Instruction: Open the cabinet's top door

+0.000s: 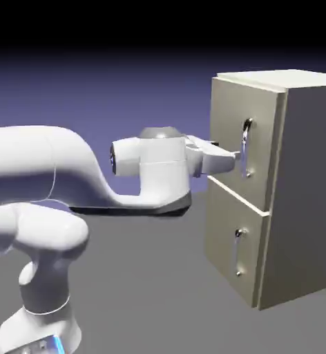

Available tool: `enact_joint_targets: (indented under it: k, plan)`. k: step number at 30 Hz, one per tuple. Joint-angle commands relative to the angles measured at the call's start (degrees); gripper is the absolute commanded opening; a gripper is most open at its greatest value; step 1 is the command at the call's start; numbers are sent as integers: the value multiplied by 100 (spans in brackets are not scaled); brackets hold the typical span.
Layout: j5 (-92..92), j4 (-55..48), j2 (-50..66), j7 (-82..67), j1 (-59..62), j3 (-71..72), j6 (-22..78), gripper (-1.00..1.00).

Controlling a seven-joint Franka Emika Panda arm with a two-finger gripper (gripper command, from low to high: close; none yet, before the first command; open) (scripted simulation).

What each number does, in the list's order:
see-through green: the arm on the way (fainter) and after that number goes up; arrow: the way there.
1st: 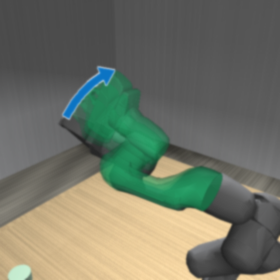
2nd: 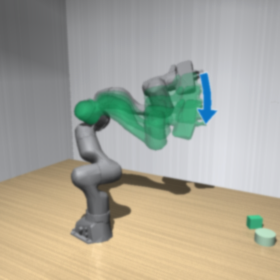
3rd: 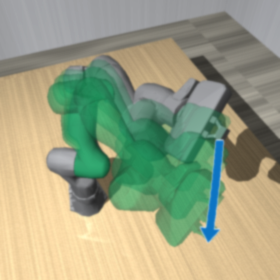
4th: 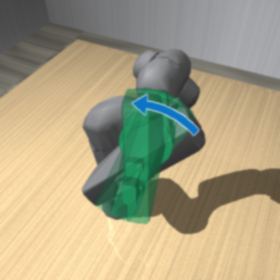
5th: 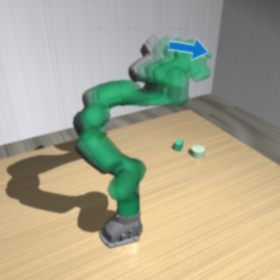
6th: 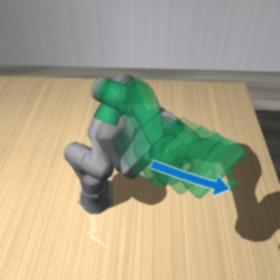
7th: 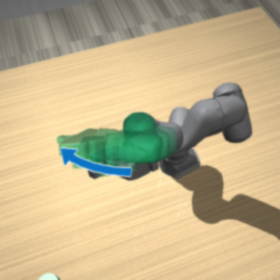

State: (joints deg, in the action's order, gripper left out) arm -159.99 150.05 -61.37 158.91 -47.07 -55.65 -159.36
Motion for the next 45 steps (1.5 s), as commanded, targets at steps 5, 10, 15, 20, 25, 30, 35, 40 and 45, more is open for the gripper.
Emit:
enact_joint_targets:
  k: [5,10,15,20,25,30,35,40,45]
  plan:
    - [-489,-321,115,361,-535,-368,146,100]
    - [-602,-746,390,448,-1137,-694,302,-100]
    - [51,-14,719,711,-106,280,974,-100]
    - [948,608,803,710,772,1318,1585,-100]
    - [1869,1050,817,710,1493,2356,2044,-100]
    - [2814,1351,798,710,2117,3394,2376,-100]
    - [3759,1533,766,709,2711,4432,2571,-100]
    - [4794,1650,685,616,3199,5445,2784,-100]
    - [5520,1671,577,601,3843,6319,2627,-100]
